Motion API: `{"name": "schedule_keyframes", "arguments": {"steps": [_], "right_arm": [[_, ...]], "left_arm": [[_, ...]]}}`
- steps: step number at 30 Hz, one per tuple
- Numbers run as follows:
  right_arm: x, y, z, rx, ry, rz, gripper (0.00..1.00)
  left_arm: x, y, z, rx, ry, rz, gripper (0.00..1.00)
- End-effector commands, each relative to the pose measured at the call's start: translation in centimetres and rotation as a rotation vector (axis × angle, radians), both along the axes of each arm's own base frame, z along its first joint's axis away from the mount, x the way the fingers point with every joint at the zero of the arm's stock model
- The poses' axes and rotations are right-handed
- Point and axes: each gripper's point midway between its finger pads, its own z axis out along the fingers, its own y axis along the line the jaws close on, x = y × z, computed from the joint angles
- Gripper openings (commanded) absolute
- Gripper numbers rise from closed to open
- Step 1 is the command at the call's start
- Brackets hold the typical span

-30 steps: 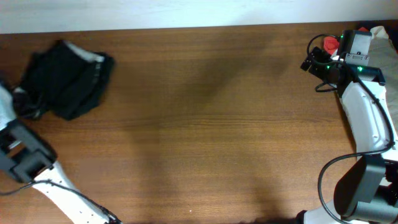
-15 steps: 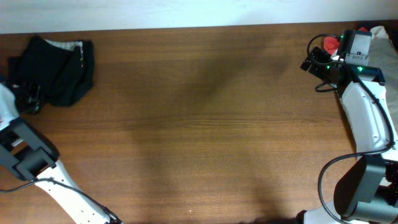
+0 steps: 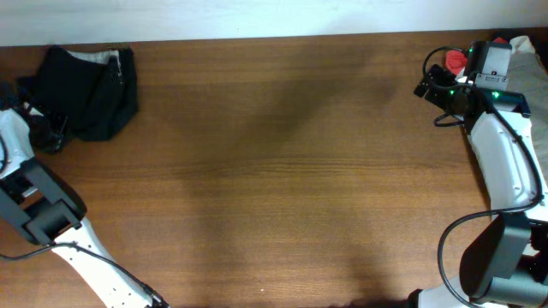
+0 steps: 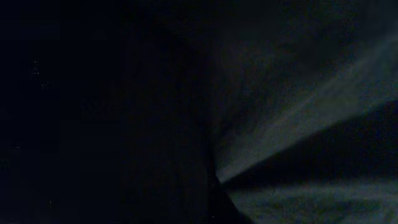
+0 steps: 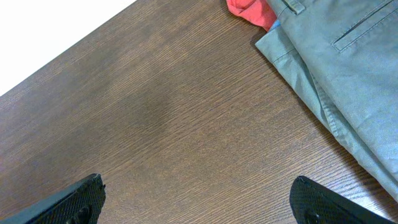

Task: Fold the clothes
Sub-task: 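Carry the folded trousers to the table's back-left corner and place them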

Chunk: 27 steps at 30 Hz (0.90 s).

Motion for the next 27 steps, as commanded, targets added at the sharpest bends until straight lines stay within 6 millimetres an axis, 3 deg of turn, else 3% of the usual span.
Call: {"name": "schedule_keyframes", "arguments": {"steps": [1, 6, 15, 19, 21, 24, 25, 26, 27], "right_arm": [[-0.1, -0.3, -0.1, -0.011, 0.004, -0.008, 0.99], [-0.1, -0.3, -0.1, -0.010, 0.004, -0.009, 0.99], [-0.1, -0.3, -0.1, -0.010, 0.004, -0.009, 0.99], [-0.1, -0.3, -0.1, -0.011, 0.004, -0.008, 0.99], [-0.1, -0.3, -0.1, -0.010, 0.004, -0.009, 0.99], [-0.1, -0.3, -0.1, -0.010, 0.004, -0.009, 0.99], [-0.1, -0.3, -0.1, -0.010, 0.004, -0.009, 0.99], [-0.1, -0.3, -0.1, -0.010, 0.004, -0.009, 0.99], [-0.1, -0.3, -0.1, -0.011, 0.004, -0.008, 0.99]], "left_arm": [[-5.3, 3.0, -3.9, 0.023, 0.145, -0.020, 0.08], [-4.6, 2.9, -3.9, 0.028, 0.126, -0.018, 0.08], [2.4, -3.7, -3.4, 0.052, 0.053, -0.012, 0.09], [3.6, -3.6, -3.1, 0.066, 0.013, 0.003, 0.10], [3.7, -3.5, -3.1, 0.069, 0.009, 0.003, 0.19], [3.6, -2.3, -3.0, 0.102, 0.006, 0.018, 0.21], [3.5, -2.0, -3.0, 0.106, 0.005, 0.012, 0.26], [3.3, -1.8, -3.1, 0.114, 0.003, -0.006, 0.41], [3.3, -1.7, -3.1, 0.123, 0.000, -0.027, 0.65]]}}
